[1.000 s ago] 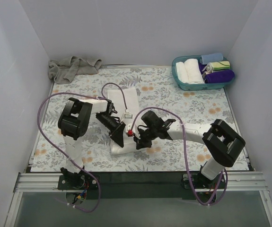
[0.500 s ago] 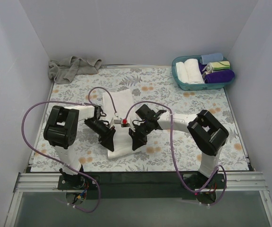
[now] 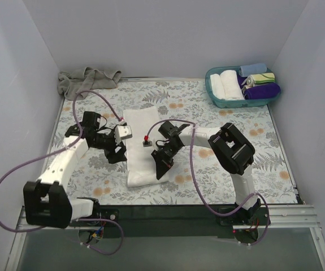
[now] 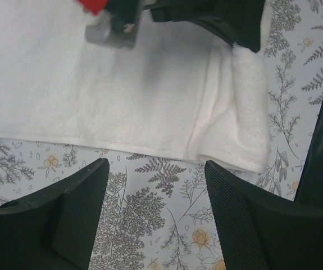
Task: Roll the towels
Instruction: Roll the towel
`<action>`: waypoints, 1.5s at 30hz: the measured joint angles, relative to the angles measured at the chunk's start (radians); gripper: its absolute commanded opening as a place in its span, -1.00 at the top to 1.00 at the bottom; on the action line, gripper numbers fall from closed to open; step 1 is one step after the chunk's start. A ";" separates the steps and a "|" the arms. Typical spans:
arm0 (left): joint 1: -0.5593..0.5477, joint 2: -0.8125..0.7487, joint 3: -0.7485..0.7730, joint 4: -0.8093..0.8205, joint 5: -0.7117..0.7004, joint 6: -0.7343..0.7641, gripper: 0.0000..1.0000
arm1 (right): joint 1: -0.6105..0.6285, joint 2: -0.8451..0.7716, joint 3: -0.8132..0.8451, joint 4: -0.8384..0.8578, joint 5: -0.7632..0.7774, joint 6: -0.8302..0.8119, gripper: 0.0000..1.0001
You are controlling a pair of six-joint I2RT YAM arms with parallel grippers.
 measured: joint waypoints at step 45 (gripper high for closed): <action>-0.233 0.817 0.210 -0.431 0.133 0.115 1.00 | -0.251 -0.434 -0.210 0.071 0.238 0.019 -0.43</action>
